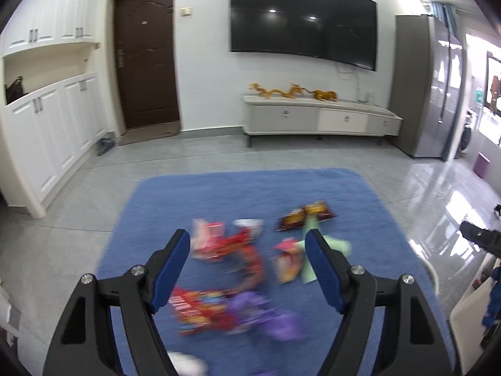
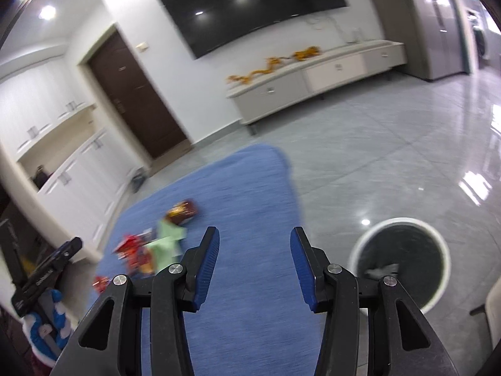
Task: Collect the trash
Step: 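Move both tools back over the rug toward the tissue and purple bag, then grasp the white tissue with the left tool while the right tool grasps the purple bag, then carry the tissue and purple bag to the bin and open both tools, then return both tools to the rug toward the purple bag and green paper, then grasp the purple plastic bag with the left tool while the right tool grasps the green paper, then carry the purple bag and green paper over the bin and open both tools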
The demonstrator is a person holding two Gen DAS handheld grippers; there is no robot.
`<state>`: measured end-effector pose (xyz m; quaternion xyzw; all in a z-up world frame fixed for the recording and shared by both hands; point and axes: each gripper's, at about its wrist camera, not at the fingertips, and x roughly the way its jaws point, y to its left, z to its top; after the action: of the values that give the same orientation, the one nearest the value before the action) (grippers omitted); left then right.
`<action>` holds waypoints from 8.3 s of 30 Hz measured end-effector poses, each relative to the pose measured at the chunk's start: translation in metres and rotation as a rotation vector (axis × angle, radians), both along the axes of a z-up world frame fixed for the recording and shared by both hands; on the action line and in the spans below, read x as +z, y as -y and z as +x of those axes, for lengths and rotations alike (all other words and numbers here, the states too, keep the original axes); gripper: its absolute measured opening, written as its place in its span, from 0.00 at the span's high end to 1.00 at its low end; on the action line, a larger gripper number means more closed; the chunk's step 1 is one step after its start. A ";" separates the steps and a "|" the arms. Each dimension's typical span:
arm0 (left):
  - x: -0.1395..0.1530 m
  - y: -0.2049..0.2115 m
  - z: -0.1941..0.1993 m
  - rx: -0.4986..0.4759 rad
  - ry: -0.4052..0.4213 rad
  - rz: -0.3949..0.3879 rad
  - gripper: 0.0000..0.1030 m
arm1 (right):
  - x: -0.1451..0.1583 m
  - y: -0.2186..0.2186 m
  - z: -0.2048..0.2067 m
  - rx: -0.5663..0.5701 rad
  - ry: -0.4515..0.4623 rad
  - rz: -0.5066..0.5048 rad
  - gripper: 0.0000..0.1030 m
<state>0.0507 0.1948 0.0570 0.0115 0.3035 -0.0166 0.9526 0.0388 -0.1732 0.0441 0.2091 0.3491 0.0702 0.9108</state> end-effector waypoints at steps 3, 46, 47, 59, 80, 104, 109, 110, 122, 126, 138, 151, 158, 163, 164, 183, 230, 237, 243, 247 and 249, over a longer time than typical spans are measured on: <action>0.007 -0.038 -0.017 0.044 0.013 0.023 0.27 | 0.009 -0.028 -0.004 0.076 0.008 0.025 0.52; -0.130 -0.087 -0.058 -0.201 -0.228 -0.049 0.69 | -0.107 -0.300 -0.001 0.621 -0.461 0.129 0.61; -0.130 -0.086 -0.059 -0.206 -0.227 -0.053 0.71 | -0.108 -0.301 0.000 0.620 -0.463 0.131 0.66; -0.111 -0.066 -0.072 -0.217 -0.184 -0.045 0.92 | -0.087 -0.252 0.002 0.593 -0.337 0.168 0.75; -0.027 0.172 -0.003 -0.622 -0.123 -0.029 0.92 | -0.006 0.026 0.013 0.014 0.037 0.197 0.75; -0.159 0.438 0.126 -0.788 -0.513 -0.105 0.53 | -0.201 0.251 0.022 -0.515 -0.321 0.237 0.64; -0.161 0.435 0.128 -0.766 -0.520 -0.135 0.45 | -0.213 0.257 0.012 -0.555 -0.343 0.243 0.60; -0.160 0.432 0.127 -0.763 -0.516 -0.137 0.45 | -0.213 0.258 0.010 -0.563 -0.345 0.246 0.59; -0.119 0.393 0.096 -0.665 -0.350 -0.075 0.45 | -0.164 0.243 -0.005 -0.603 -0.269 0.146 0.56; -0.105 0.365 0.084 -0.632 -0.294 -0.069 0.45 | -0.142 0.220 -0.006 -0.567 -0.235 0.094 0.52; -0.069 0.271 0.055 -0.540 -0.194 -0.107 0.43 | -0.078 0.154 0.001 -0.451 -0.159 -0.012 0.51; -0.065 0.156 0.012 -0.341 -0.032 -0.024 0.32 | -0.032 0.046 0.032 -0.231 -0.105 -0.081 0.49; -0.089 0.078 -0.014 -0.173 -0.010 0.037 0.32 | -0.030 -0.019 0.052 -0.083 -0.107 -0.101 0.49; -0.105 0.030 -0.018 -0.099 -0.079 -0.065 0.32 | -0.032 -0.055 0.068 0.006 -0.107 -0.105 0.49; -0.108 0.022 -0.017 -0.084 -0.089 -0.082 0.32 | -0.033 -0.063 0.070 0.026 -0.107 -0.106 0.49; -0.134 -0.015 0.025 -0.062 -0.216 -0.272 0.44 | -0.058 -0.149 0.109 0.250 -0.134 -0.062 0.47; -0.096 0.021 -0.034 -0.180 -0.139 -0.269 0.66 | -0.055 -0.127 0.064 0.256 -0.037 0.052 0.69; -0.074 0.062 -0.031 -0.248 -0.124 -0.237 0.66 | -0.042 -0.087 0.040 0.189 0.022 0.053 0.69; -0.058 0.126 -0.008 -0.366 -0.142 -0.213 0.66 | -0.035 -0.021 0.024 0.059 0.081 0.094 0.69; -0.056 0.177 0.011 -0.455 -0.164 -0.185 0.66 | -0.040 0.030 0.011 -0.064 0.089 0.098 0.69; -0.058 0.206 0.020 -0.501 -0.174 -0.157 0.66 | -0.047 0.057 0.006 -0.137 0.077 0.095 0.69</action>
<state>0.0707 -0.0112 -0.0011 0.0109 0.3696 -0.2759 0.8872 0.0443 -0.2306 -0.0028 0.2724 0.2952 0.0323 0.9152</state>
